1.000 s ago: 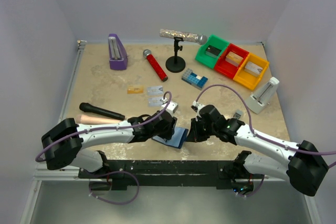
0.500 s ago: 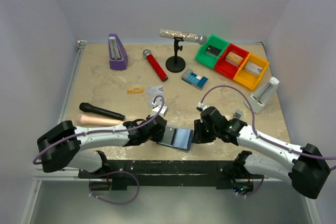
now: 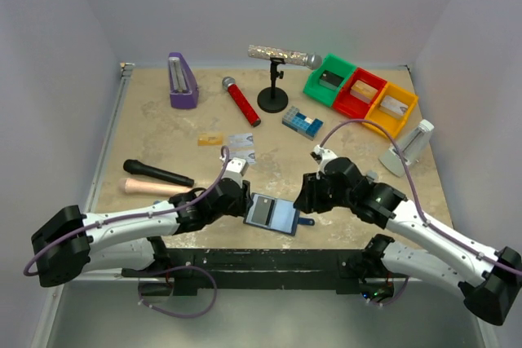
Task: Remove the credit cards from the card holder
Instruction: Remove the credit card from the card holder.
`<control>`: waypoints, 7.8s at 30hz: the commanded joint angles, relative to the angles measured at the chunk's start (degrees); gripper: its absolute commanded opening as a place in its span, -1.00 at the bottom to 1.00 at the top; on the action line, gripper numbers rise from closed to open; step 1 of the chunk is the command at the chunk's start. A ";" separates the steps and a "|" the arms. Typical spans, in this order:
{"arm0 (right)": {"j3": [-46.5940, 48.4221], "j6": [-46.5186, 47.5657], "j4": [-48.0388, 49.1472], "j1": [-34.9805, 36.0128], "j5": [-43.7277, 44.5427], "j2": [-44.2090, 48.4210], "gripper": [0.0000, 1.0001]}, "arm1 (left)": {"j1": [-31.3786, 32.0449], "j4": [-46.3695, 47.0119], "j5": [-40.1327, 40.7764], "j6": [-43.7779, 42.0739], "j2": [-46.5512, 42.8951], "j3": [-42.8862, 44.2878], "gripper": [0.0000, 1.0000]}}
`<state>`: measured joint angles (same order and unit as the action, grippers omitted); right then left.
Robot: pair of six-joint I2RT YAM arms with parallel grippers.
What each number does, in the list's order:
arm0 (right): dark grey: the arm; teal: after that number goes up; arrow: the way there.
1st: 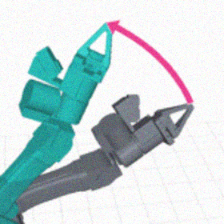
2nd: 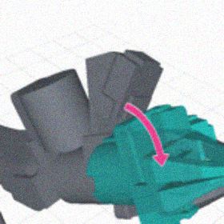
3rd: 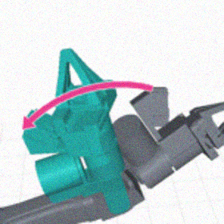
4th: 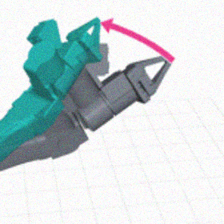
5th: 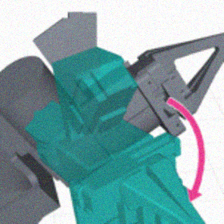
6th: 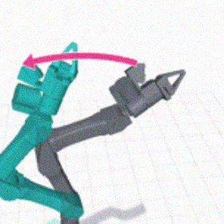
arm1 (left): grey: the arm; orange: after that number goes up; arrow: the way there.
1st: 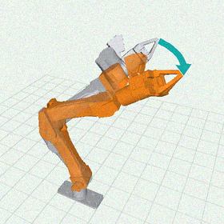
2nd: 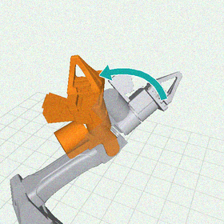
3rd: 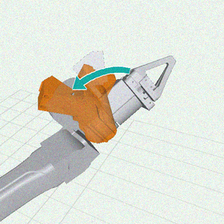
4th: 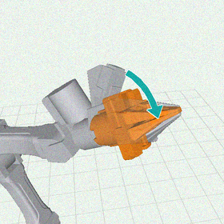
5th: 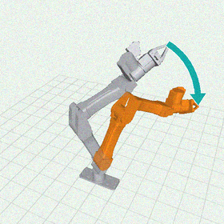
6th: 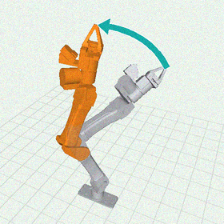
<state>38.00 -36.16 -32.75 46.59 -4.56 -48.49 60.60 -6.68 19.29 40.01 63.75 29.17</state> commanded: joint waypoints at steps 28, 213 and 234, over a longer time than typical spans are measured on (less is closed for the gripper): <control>-5.30 -14.46 38.02 0.96 -15.30 -34.04 -0.07 | -2.77 19.50 -6.81 5.43 8.76 -8.60 -0.46; -19.37 -28.08 80.65 -0.45 -22.69 -40.45 -0.02 | -1.54 26.10 -9.18 10.88 6.39 -15.02 -0.69; -19.72 -29.67 85.84 -0.45 -22.16 -41.15 -0.02 | -1.54 29.61 -10.15 12.20 7.01 -17.04 -0.80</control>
<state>16.27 -65.60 48.73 45.80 -25.10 -89.62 58.87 20.88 11.70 51.51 69.78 12.82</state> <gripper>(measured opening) 0.492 0.104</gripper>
